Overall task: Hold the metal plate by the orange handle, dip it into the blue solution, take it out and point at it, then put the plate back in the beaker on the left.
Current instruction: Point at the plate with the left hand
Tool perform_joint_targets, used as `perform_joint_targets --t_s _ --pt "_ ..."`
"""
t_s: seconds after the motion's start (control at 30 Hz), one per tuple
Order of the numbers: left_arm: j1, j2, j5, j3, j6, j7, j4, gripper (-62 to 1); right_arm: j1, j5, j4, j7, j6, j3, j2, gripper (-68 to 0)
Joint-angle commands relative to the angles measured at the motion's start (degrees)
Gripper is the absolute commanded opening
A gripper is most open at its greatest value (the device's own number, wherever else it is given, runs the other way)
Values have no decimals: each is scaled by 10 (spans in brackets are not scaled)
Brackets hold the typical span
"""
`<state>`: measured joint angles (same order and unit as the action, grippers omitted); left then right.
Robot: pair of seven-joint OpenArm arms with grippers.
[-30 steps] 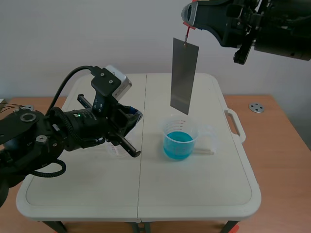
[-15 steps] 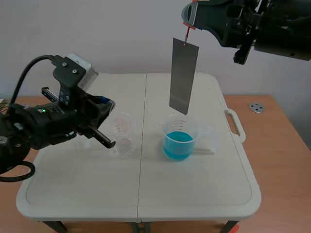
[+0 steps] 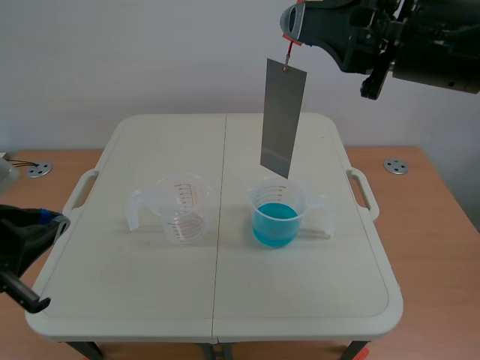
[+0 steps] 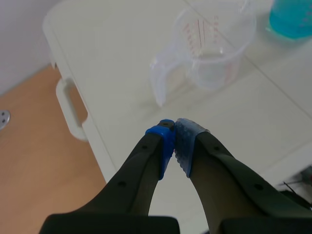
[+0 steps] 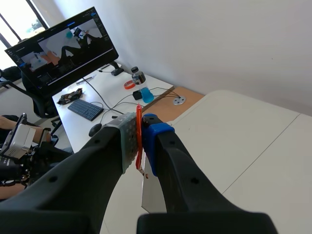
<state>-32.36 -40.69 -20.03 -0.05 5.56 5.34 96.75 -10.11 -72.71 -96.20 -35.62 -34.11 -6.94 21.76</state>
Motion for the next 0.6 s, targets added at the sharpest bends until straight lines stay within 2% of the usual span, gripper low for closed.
perform_joint_targets --t_s 0.0,0.23,0.57 --pt "-30 -1 -4 -15 -4 -13 5 -588 -12 -12 -7 10 -2 1 6 -661" --pt "-166 -3 2 -71 -3 -14 2 -588 -12 -10 -7 10 -2 1 6 -661" --pt "-261 0 1 -70 2 -14 -18 -588 -12 9 -7 11 -2 1 6 -661"
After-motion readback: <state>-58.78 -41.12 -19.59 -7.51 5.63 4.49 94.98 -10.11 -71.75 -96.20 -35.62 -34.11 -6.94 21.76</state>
